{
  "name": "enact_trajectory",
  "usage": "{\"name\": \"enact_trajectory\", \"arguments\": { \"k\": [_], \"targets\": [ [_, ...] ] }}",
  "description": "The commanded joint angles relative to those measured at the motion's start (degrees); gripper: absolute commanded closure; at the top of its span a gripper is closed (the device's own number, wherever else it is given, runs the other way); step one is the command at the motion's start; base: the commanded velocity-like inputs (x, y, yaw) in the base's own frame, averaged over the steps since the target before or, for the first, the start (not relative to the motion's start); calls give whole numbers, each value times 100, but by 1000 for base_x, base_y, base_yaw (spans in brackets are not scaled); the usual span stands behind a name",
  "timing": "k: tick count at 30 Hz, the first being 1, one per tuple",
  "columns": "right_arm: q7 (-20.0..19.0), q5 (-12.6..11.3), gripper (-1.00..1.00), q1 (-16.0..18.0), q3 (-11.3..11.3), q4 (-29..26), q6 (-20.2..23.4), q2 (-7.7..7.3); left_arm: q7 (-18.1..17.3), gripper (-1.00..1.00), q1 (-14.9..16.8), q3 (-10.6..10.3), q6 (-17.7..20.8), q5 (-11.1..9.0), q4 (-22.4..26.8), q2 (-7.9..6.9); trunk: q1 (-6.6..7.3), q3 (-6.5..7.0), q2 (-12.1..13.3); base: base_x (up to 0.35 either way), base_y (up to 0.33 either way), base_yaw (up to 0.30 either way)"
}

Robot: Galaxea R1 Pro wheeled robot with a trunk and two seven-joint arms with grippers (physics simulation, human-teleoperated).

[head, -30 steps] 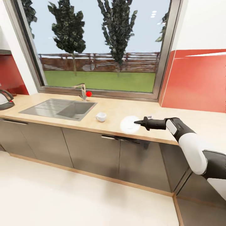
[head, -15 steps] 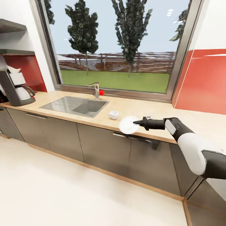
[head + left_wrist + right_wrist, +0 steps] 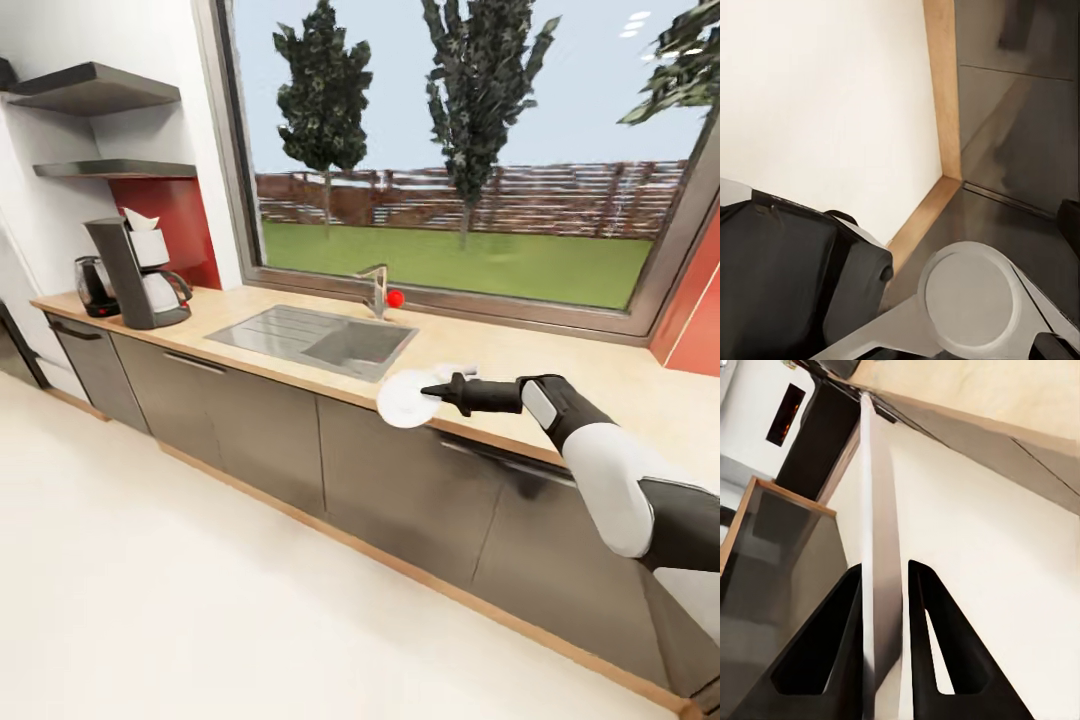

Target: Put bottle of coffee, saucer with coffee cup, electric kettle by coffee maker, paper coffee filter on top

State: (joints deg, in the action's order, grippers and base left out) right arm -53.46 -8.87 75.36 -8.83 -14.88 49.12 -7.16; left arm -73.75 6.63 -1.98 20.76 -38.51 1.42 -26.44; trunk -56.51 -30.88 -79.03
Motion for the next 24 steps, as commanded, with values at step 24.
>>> {"name": "enact_trajectory", "arguments": {
  "k": [24],
  "targets": [
    [412,-940,100,5,-22,19,114,107,-17,-100,5,-24,67,-25,-2,-1,-2,-6,-4,223,245,105]
  ]
}}
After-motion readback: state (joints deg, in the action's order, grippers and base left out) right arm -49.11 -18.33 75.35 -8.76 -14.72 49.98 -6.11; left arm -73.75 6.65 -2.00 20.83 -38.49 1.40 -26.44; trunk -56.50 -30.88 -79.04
